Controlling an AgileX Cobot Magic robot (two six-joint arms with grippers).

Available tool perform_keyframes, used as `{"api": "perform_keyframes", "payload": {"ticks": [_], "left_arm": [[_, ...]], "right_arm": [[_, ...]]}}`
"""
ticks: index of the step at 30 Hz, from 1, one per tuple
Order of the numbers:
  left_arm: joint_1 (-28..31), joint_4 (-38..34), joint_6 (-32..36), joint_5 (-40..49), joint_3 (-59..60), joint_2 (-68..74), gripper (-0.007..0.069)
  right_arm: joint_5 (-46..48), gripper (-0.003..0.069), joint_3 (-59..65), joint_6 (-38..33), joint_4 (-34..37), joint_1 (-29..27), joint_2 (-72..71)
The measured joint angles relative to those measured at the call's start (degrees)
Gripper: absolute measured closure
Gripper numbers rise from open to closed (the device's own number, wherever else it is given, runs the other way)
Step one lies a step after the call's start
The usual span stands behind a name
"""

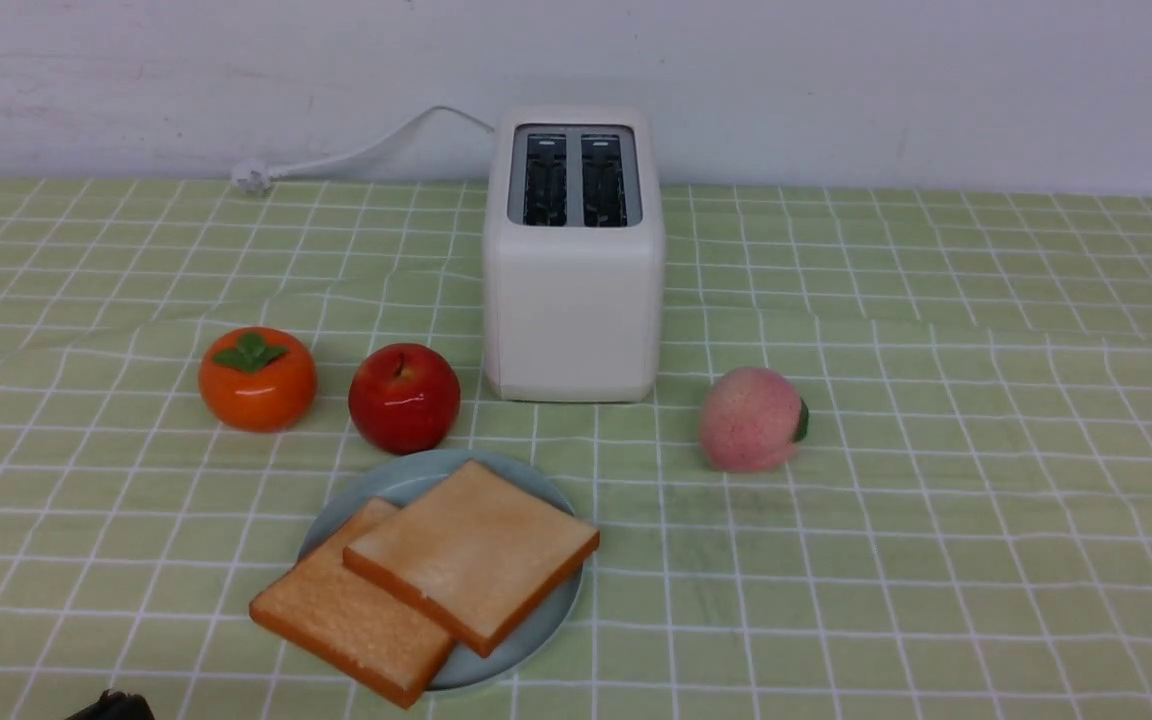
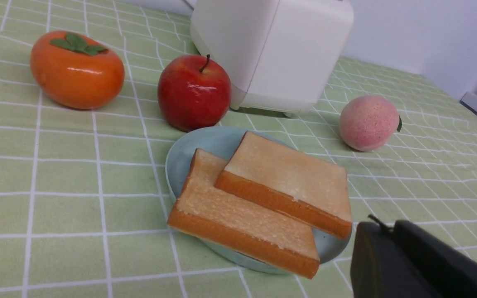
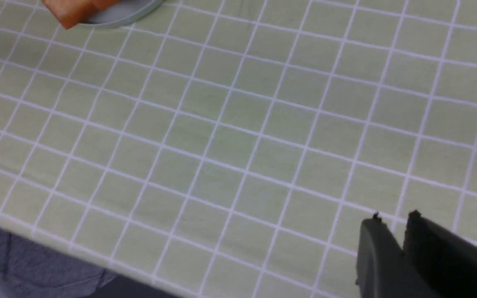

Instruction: Take toasted bread from bread machine on green coffee tablecloth place on plate.

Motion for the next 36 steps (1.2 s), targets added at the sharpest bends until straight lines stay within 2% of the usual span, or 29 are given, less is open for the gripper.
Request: {"api": "perform_keyframes", "payload": {"ticks": [2,4,6,7,9,12,15,36], "left_arm": [[0.0,0.0,0.0,-0.1,0.0,0.0,0.0585],[0.0,0.0,0.0,-0.1,0.0,0.0,0.0583],[0.0,0.0,0.0,-0.1,0.0,0.0,0.0582],[0.0,0.0,0.0,-0.1,0.0,0.0,0.0581],[0.0,-0.1,0.0,-0.1,0.0,0.0,0.0577],[0.0,-0.1,0.0,0.0,0.0,0.0,0.0574],[0.0,-0.1,0.0,0.0,0.0,0.0,0.0574],[0.0,-0.2,0.0,0.1,0.0,0.0,0.0565]], "right_arm": [[-4.4,0.0577,2.3,-0.8,-2.1,-2.7,-3.1],[-16.0,0.0609,8.7,-4.5,-3.3,-9.1,-7.1],[-27.3,0.0645,16.1,-8.2,-2.7,-15.2,-10.8],[-27.3,0.065,17.0,-8.5,-2.7,-15.2,-11.2],[-38.3,0.0676,27.3,-11.2,-1.2,-21.3,-15.3],[-46.2,0.0679,39.3,-11.4,0.6,-25.9,-20.1],[-48.1,0.0678,46.3,-11.3,0.6,-26.8,-23.9],[-48.4,0.0671,46.6,-11.2,0.6,-26.8,-24.7]]}}
